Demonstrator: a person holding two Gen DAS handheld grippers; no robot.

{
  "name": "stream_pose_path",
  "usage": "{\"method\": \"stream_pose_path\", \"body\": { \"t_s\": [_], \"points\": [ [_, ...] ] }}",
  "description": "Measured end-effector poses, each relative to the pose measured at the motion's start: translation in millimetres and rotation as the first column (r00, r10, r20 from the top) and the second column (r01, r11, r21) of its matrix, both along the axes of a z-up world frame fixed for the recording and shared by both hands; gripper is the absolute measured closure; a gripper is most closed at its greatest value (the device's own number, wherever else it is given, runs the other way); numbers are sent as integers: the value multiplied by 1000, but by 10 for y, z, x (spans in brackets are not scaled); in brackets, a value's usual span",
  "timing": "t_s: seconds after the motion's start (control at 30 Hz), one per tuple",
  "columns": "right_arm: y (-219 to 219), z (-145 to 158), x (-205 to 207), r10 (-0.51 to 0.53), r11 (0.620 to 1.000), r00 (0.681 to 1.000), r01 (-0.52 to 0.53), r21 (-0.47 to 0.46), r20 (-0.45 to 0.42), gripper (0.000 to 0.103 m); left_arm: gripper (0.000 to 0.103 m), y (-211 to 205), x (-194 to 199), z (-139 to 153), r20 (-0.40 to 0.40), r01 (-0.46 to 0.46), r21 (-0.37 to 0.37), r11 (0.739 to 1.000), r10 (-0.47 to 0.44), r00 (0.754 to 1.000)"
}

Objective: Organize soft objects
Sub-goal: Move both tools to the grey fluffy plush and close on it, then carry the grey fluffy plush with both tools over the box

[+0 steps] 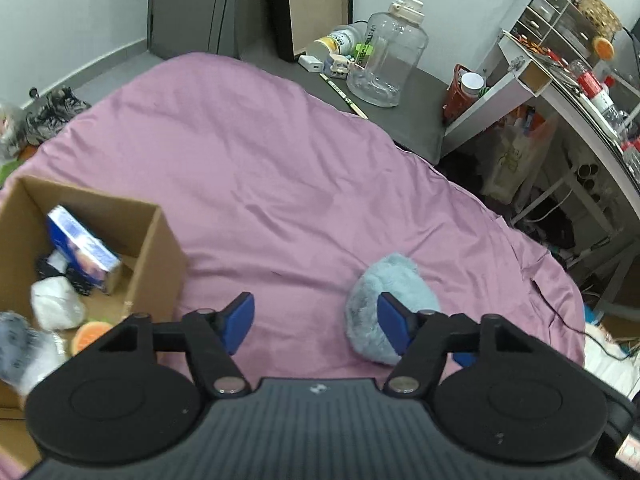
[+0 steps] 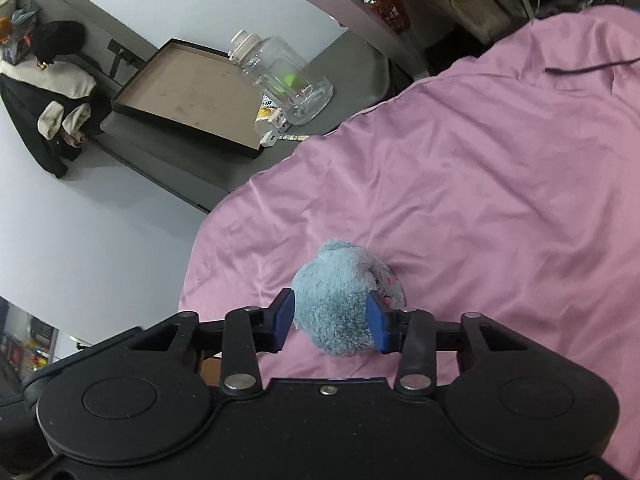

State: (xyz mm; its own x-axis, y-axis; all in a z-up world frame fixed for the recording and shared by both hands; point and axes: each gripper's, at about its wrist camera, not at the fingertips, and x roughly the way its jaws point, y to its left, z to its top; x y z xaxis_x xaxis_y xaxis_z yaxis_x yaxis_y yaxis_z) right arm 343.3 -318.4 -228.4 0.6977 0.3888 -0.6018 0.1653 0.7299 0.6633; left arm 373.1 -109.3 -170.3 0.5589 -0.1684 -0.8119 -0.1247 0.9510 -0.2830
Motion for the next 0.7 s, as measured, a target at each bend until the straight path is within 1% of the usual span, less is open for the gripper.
{"method": "stream_pose_path", "body": {
  "t_s": [0.07,0.2,0.3,0.37,0.47,0.57,0.6,0.63,0.67,0.7],
  "points": [
    [-8,-39,44,10,1000,1000,-10,10,-1,64,39,-47,51,-53,-4,8,11,1000,-7,1000],
    [-25,-107,118,21,1000,1000,-20,23,-13,64,39,-82,169,-172,-32,-7,-22,1000,6,999],
    [-57,-141,168,15,1000,1000,-14,26,-23,64,39,-122,241,-213,-28,-9,-44,999,8,1000],
    [-82,-180,194,13,999,999,-12,35,-30,64,39,-177,310,-247,-33,-8,-44,999,7,999],
    [-92,-273,243,21,998,998,-18,56,-59,64,39,-238,394,-323,-52,-10,-79,997,6,999],
    [-98,-340,280,32,996,997,-26,89,-71,65,39,-341,450,-420,-70,-3,-97,995,-4,998],
    [-86,-351,288,42,995,996,-35,94,-73,68,47,-356,456,-445,-73,-7,-105,994,-1,997],
    [-74,-366,297,51,994,996,-43,96,-77,69,51,-364,455,-472,-75,-14,-121,993,5,997],
    [-69,-387,303,54,994,995,-46,100,-84,70,56,-364,449,-495,-80,-24,-140,990,13,997],
    [-73,-405,305,56,993,994,-47,106,-89,72,66,-358,438,-513,-84,-35,-166,985,21,996]
  ]
}}
